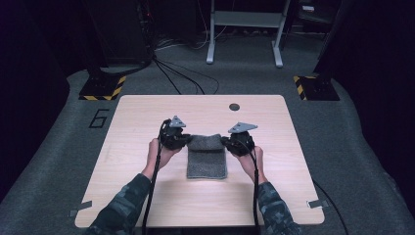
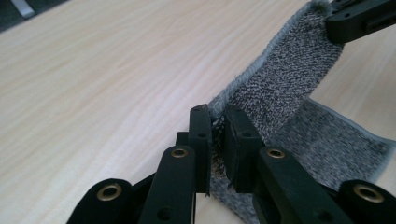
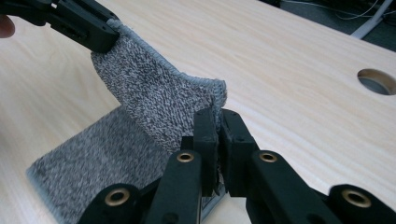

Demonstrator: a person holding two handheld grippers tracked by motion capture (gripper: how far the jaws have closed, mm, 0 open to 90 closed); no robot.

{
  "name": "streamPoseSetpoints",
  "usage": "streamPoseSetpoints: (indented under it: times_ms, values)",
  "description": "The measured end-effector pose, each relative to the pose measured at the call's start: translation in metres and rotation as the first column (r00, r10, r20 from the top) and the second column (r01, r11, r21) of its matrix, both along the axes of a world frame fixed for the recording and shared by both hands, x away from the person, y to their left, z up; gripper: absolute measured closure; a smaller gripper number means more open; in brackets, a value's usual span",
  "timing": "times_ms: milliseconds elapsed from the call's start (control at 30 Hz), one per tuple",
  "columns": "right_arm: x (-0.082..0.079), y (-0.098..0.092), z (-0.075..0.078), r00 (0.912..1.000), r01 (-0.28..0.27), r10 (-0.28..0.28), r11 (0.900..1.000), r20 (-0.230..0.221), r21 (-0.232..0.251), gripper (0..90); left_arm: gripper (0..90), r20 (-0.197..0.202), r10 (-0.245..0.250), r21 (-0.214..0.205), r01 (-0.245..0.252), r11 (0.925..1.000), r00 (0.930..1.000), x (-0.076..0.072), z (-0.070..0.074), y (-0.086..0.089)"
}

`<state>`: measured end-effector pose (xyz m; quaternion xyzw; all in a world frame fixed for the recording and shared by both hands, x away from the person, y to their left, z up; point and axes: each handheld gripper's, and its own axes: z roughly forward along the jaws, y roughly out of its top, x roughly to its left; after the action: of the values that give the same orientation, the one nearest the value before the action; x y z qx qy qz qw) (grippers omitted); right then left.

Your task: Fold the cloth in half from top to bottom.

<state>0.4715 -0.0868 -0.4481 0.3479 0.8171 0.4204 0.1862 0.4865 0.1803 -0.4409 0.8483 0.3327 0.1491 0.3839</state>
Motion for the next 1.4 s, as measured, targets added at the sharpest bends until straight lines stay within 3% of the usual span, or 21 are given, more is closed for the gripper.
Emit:
streamPoseSetpoints:
  times_ms: [267,433,600,700,767,867,967,1033,1100,1200,1267,1400]
  values:
    - [-0.017,0.003,-0.014,0.9995,-0.030,0.030,0.9977,-0.005,-0.061,85.7,83.0,-0.036,-0.025,0.014,0.026,0.9996,0.9990,-0.014,-0.016,-0.001]
    - [-0.027,-0.001,-0.024,0.9990,-0.038,0.037,0.9982,-0.024,-0.045,85.3,83.3,-0.066,-0.035,0.016,0.036,0.9992,0.9972,-0.022,-0.026,0.000]
    - [-0.032,-0.001,-0.032,0.9983,-0.046,0.043,0.9965,-0.040,-0.069,84.9,82.0,-0.100,-0.047,0.016,0.049,0.9987,0.9939,-0.028,-0.038,0.000]
    - [-0.038,-0.001,-0.035,0.9976,-0.055,0.051,0.9954,-0.047,-0.078,83.5,79.7,-0.116,-0.047,-0.010,0.046,0.9989,0.9922,-0.031,-0.043,0.000]
    - [-0.041,-0.002,-0.037,0.9965,-0.072,0.068,0.9932,-0.049,-0.091,79.2,75.0,-0.133,-0.053,-0.002,0.053,0.9986,0.9896,-0.035,-0.043,0.001]
    - [-0.049,-0.009,-0.034,0.9947,-0.085,0.078,0.9911,-0.067,-0.102,70.4,59.6,-0.151,-0.047,0.031,0.052,0.9982,0.9874,-0.044,-0.043,0.004]
    - [-0.057,-0.023,-0.026,0.9932,-0.072,0.067,0.9957,-0.096,-0.058,59.6,45.7,-0.167,-0.032,0.030,0.038,0.9988,0.9854,-0.054,-0.040,0.014]
    - [-0.059,-0.032,-0.021,0.9943,-0.045,0.042,0.9988,-0.098,-0.021,51.4,34.5,-0.156,-0.022,-0.006,0.021,0.9998,0.9875,-0.058,-0.034,0.022]
    - [-0.058,-0.038,-0.016,0.9940,-0.031,0.033,0.9993,-0.105,0.021,48.3,29.7,-0.129,-0.012,-0.033,0.008,0.9994,0.9916,-0.061,-0.025,0.027]
    - [-0.050,-0.038,-0.012,0.9910,-0.002,0.007,0.9993,-0.134,0.037,41.0,26.6,-0.096,0.019,-0.066,-0.026,0.9975,0.9951,-0.058,-0.015,0.029]
    - [-0.044,-0.034,-0.013,0.9885,0.014,-0.009,0.9995,-0.151,0.030,35.5,25.6,-0.086,0.046,-0.060,-0.051,0.9969,0.9952,-0.054,-0.013,0.026]
    - [-0.035,-0.016,-0.021,0.9784,0.048,-0.049,0.9988,-0.201,-0.007,31.7,23.0,-0.093,0.076,0.013,-0.075,0.9971,0.9928,-0.047,-0.022,0.012]
